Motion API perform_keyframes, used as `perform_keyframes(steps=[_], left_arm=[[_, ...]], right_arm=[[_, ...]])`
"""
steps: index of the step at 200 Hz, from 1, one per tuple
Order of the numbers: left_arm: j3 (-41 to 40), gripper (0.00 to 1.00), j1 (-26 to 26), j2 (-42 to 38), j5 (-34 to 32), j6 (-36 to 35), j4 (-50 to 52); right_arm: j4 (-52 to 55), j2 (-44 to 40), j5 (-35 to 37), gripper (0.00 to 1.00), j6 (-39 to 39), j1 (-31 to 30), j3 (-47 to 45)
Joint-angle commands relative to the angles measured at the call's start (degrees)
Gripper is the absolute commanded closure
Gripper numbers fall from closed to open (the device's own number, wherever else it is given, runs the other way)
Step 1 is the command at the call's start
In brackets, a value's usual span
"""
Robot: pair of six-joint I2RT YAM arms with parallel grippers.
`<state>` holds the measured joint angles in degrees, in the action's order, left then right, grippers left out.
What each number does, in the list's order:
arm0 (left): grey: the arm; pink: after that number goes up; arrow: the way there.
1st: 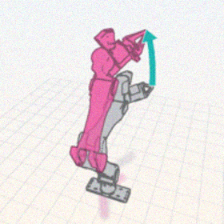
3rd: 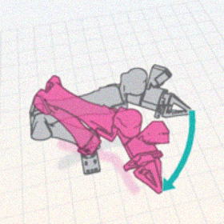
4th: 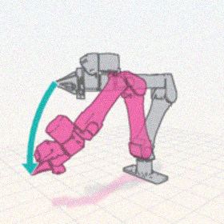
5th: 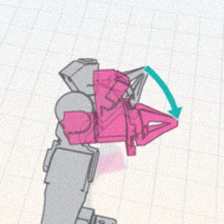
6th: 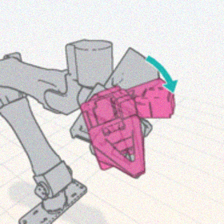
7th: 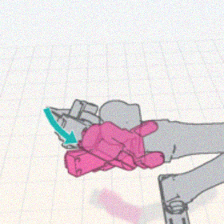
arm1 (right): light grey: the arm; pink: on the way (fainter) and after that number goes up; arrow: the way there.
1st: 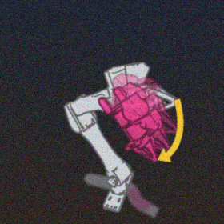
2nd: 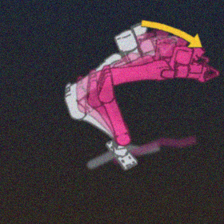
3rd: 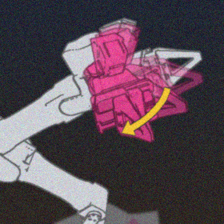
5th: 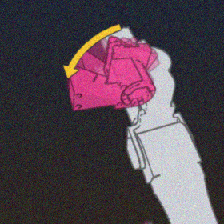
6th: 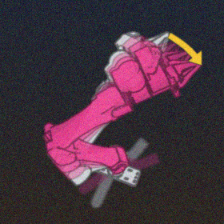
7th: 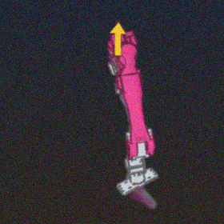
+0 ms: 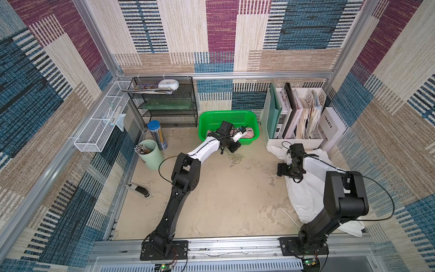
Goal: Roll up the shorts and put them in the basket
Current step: Adjust the bin at the center of the board, then move the shorts from the center of the board.
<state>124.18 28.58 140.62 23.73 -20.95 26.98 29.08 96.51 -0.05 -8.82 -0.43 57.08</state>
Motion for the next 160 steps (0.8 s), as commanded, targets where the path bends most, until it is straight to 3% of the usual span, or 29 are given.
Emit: perform_keyframes(steps=[1,15,34,61,93,127,160], left_arm=[[-2.18,1.0,0.33,-4.13,2.16,1.22,0.98],[-5.83,1.0,0.72,-7.93,2.16,1.04,0.47],[-12.18,1.0,1.54,-13.37,2.02,1.19,-1.22],[-19.61,1.0,2.48,-19.77,0.81,2.01,-3.14],[-26.46,1.0,3.28,-25.54,-1.23,4.14,-4.29],[-33.5,1.0,3.33,-31.23,-1.99,7.44,-5.19],[-38.59,1.0,3.33,-36.88,-4.25,9.61,-3.22]], right_arm=[[1.77,0.78,1.63,0.18,1.41,-0.01,0.51],[1.68,0.95,1.86,0.27,1.71,0.0,0.06],[1.57,1.6,1.41,0.5,2.02,-0.03,-0.32],[0.83,2.41,0.09,0.71,1.9,-0.01,-0.96],[0.54,2.29,-4.74,1.0,2.01,-0.36,-0.84],[0.88,0.03,-9.85,1.0,2.48,-3.59,-1.01],[0.28,-0.63,-14.52,1.0,0.05,-10.71,-0.88]])
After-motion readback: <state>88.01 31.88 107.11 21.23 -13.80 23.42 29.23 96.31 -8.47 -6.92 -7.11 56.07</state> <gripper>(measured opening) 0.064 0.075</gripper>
